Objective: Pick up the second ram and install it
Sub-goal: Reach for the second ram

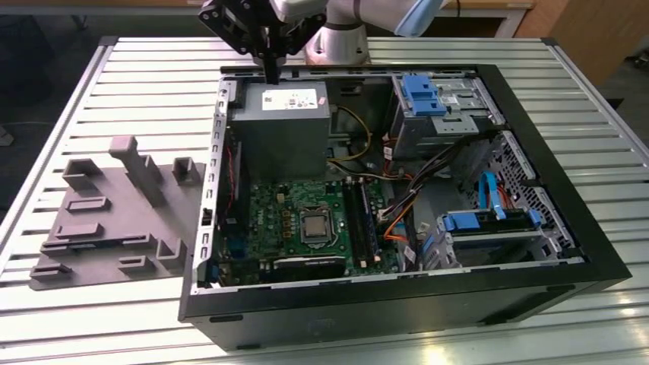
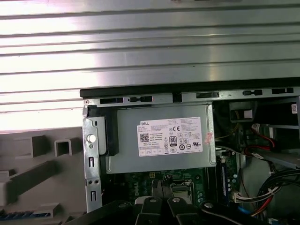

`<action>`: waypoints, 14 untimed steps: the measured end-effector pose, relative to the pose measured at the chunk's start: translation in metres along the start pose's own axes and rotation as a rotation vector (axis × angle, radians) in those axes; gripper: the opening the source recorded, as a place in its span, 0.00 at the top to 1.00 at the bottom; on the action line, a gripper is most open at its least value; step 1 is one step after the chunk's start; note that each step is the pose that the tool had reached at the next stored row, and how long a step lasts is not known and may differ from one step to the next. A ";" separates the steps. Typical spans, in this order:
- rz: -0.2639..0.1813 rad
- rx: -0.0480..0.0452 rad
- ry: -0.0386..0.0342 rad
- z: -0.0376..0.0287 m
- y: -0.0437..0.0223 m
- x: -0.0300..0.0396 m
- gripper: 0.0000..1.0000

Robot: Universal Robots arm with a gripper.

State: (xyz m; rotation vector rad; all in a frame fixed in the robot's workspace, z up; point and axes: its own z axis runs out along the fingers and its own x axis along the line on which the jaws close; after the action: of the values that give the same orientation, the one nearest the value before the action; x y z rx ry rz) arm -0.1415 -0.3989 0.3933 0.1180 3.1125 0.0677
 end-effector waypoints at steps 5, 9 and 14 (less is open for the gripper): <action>0.000 0.0000 0.0000 0.0000 -0.0001 0.0014 0.89; 0.000 0.0001 0.0000 -0.0001 -0.0002 0.0025 0.89; 0.000 0.0001 0.0000 -0.0001 -0.0003 0.0036 0.89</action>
State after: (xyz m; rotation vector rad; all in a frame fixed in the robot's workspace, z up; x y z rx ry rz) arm -0.1452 -0.3989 0.3933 0.1180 3.1125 0.0676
